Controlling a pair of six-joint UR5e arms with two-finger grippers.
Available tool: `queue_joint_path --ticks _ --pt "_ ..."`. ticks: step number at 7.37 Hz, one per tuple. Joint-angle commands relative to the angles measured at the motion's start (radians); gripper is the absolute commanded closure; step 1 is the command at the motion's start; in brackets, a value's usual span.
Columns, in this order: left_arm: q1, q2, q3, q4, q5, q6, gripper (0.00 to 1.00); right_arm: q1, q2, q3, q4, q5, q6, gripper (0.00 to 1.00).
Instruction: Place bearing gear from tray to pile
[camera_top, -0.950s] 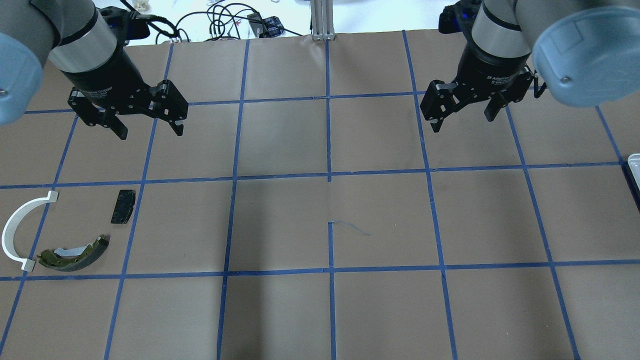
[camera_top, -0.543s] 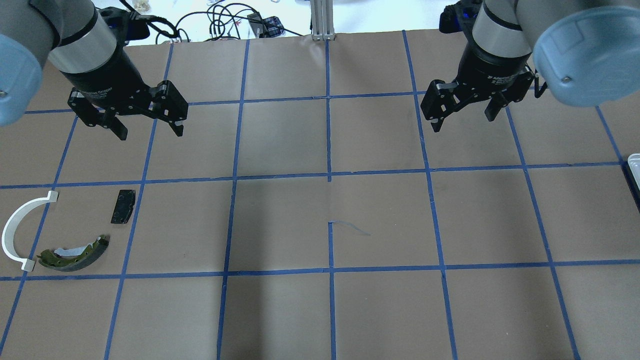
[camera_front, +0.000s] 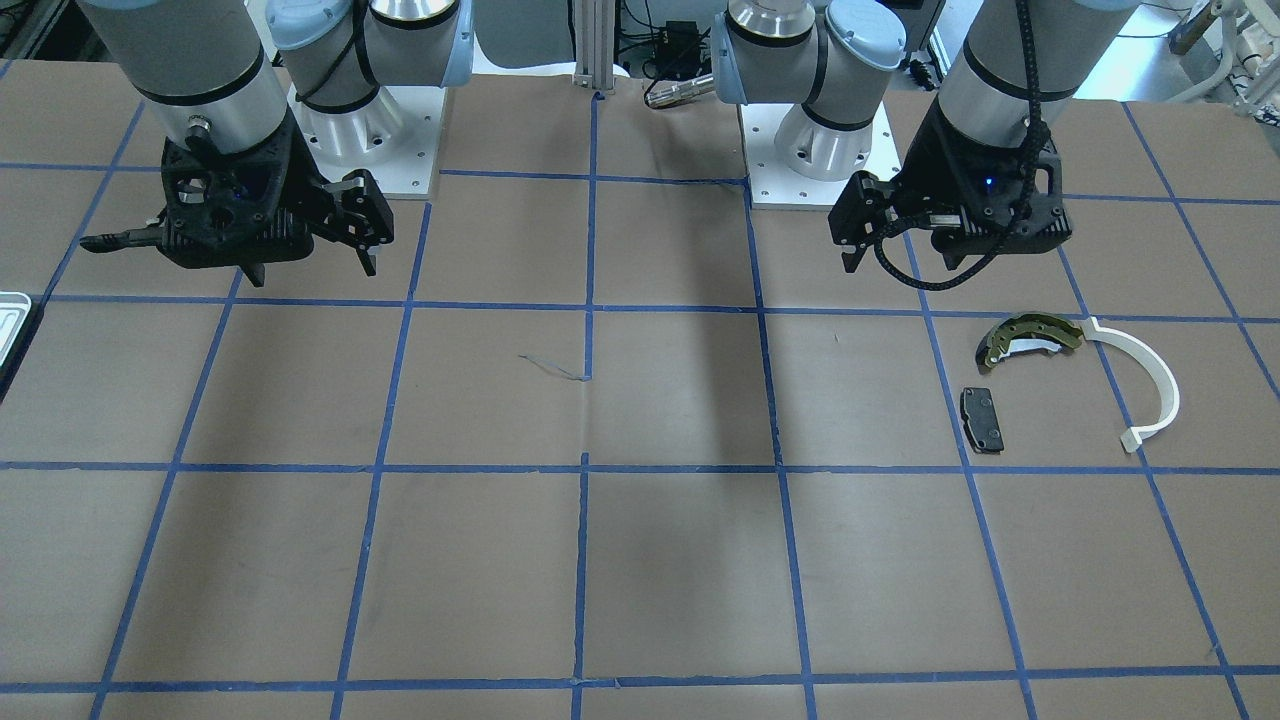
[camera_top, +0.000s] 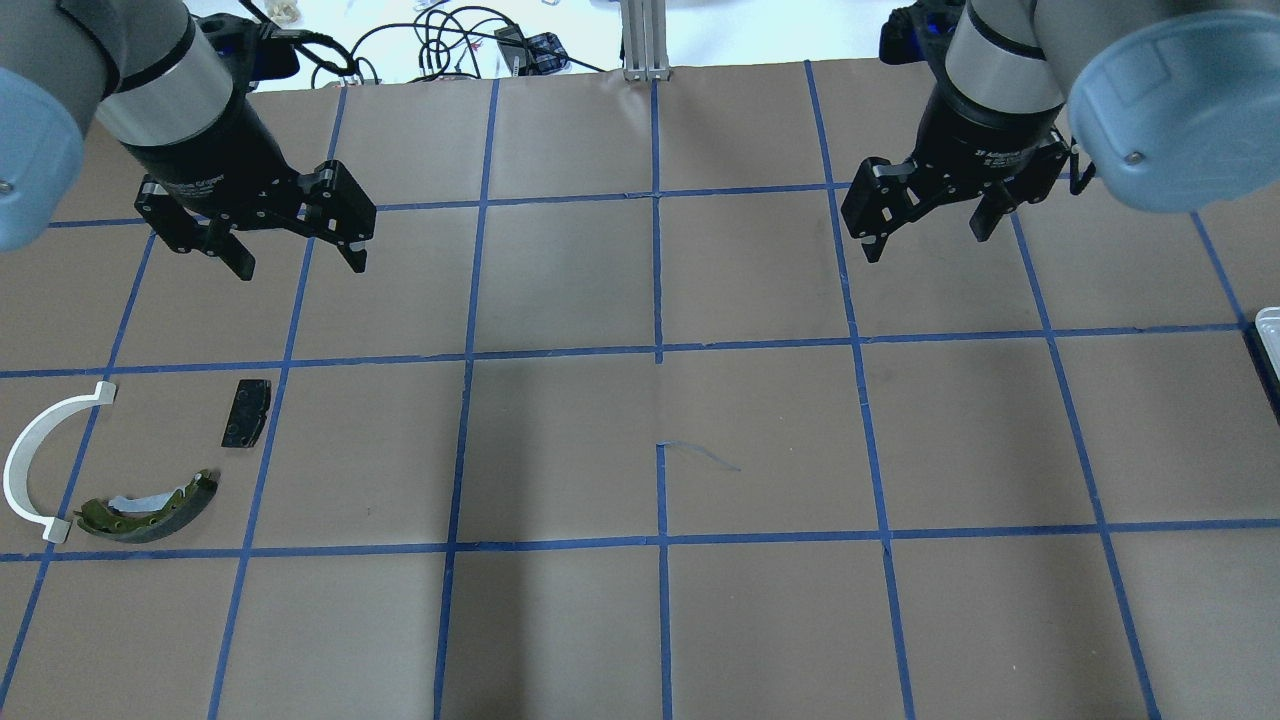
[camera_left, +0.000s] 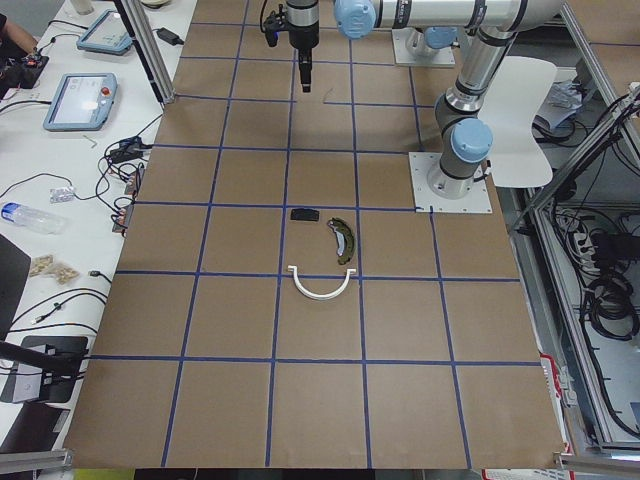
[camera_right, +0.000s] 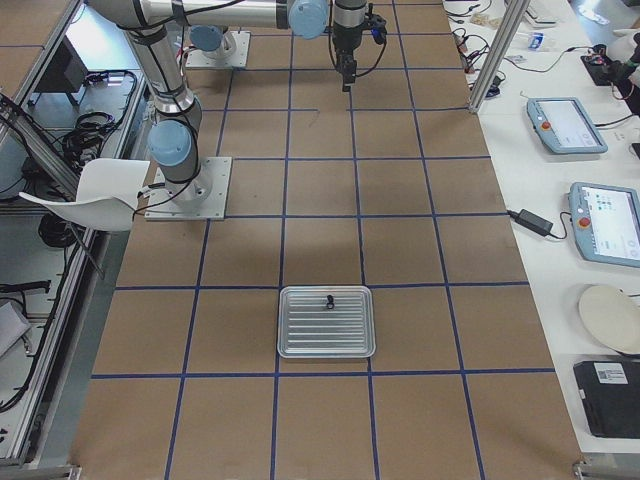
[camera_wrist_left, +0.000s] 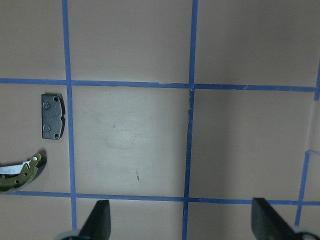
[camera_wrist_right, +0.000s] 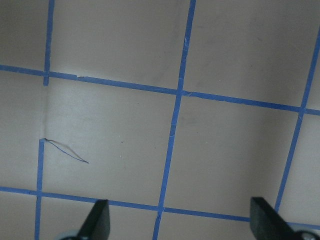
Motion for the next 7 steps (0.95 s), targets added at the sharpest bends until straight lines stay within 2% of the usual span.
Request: queue_joint_path --ticks 1,2,3,4,5,6,7 --pt "0.000 0.002 0.000 0.001 -0.001 0.000 0.00 -0.009 -0.001 -0.007 -0.001 -0.010 0.024 0.00" --pt "0.000 0.000 0.000 0.001 -0.001 0.000 0.00 -0.075 -0.004 -0.006 0.014 -0.039 -0.015 0.00" --pt "0.000 0.000 0.002 0.001 -0.001 0.000 0.00 -0.201 -0.015 -0.006 0.063 -0.081 -0.099 0.00" --pt "0.000 0.000 0.000 0.001 -0.001 0.000 0.00 -0.355 -0.019 0.000 0.065 -0.102 -0.307 0.00" --pt "0.000 -0.002 0.000 0.001 0.000 0.000 0.00 -0.513 -0.021 0.003 0.056 -0.095 -0.385 0.00" --pt "0.000 0.000 0.000 0.001 -0.001 0.000 0.00 -0.642 -0.004 0.007 0.039 -0.086 -0.484 0.00" --pt "0.000 0.000 0.000 0.001 -0.001 0.000 0.00 -0.744 0.058 0.016 -0.060 -0.086 -0.636 0.00"
